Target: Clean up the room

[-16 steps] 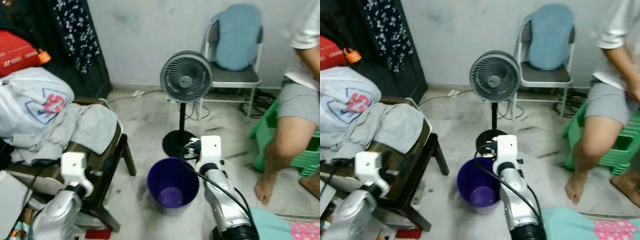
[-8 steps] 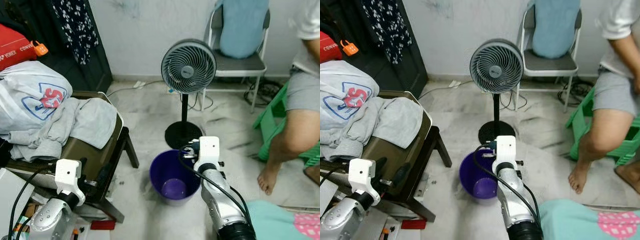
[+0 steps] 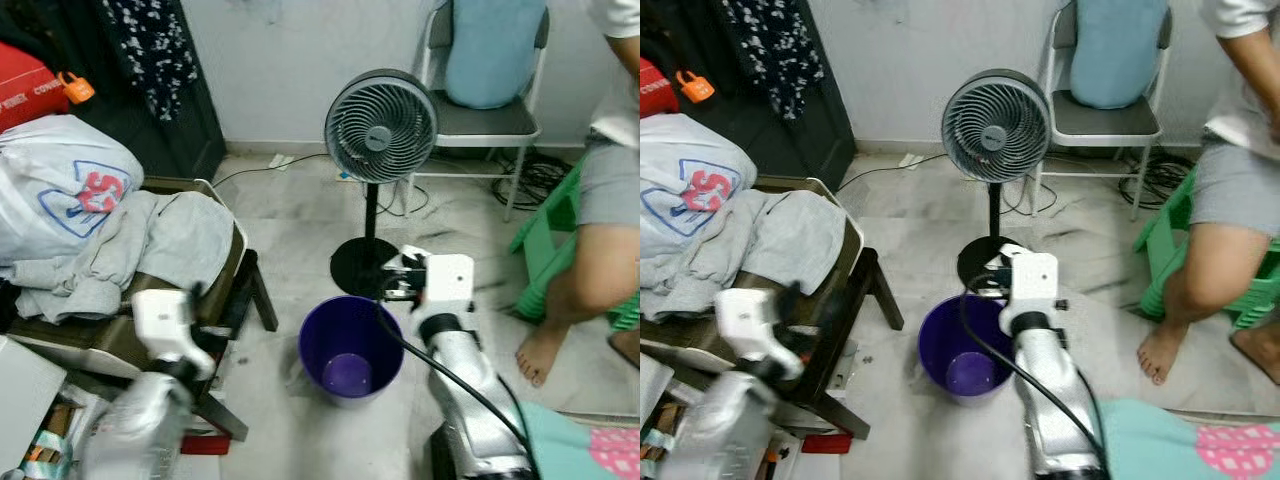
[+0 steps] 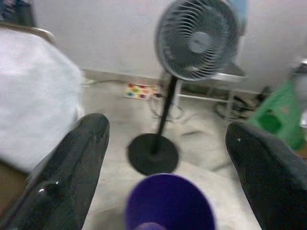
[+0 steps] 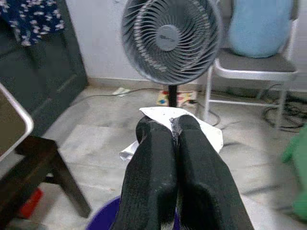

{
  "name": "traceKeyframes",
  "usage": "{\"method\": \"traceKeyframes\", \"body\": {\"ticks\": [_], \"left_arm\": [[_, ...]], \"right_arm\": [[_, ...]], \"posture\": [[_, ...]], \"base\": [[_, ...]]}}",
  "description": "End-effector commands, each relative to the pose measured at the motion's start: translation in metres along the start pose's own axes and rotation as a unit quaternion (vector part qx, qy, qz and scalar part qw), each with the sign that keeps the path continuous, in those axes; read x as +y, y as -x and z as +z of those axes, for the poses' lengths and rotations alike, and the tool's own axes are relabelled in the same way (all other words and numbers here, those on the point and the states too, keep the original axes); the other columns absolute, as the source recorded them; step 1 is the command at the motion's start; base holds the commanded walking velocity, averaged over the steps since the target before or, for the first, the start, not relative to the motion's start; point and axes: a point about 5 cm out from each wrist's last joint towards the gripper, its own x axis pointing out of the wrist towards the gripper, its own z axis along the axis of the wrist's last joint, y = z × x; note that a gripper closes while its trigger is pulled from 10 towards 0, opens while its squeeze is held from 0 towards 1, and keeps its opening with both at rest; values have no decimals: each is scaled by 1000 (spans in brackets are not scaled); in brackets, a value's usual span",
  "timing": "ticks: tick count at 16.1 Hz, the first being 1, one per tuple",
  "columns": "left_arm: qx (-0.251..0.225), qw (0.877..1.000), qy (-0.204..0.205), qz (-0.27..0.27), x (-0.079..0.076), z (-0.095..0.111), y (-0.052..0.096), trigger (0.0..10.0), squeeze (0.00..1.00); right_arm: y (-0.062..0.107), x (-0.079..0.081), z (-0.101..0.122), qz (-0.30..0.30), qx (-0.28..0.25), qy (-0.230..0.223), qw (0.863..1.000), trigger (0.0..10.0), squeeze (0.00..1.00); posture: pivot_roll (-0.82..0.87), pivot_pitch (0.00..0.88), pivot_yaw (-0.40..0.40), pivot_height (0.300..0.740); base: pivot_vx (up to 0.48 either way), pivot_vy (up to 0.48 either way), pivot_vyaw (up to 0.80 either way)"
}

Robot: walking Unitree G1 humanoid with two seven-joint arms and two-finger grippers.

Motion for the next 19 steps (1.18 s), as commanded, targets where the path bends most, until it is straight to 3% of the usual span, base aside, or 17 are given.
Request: {"method": "traceKeyframes", "body": {"ticks": [1,6,15,19], "left_arm": [[-2,1000,2,1,-2,2,-2,10000,0],[-21,1000,7,-1,-6,6,-16,10000,0],[-25,1000,3,-7,-4,5,-25,10000,0],[-19,1000,-9,11,1,3,-25,10000,0]], "right_arm": [[2,-3,0,4,4,6,1000,10000,0],[-5,-10,0,4,13,16,1000,10000,0],[-14,-8,2,12,5,27,1000,10000,0],[-13,-6,1,12,5,26,1000,10000,0]], "posture": [[-101,48,60,740],[-106,4,41,740],[-118,0,48,740],[-114,0,51,740]], "base": [[0,0,0],[100,0,0],[332,0,0],[0,0,0]]}}
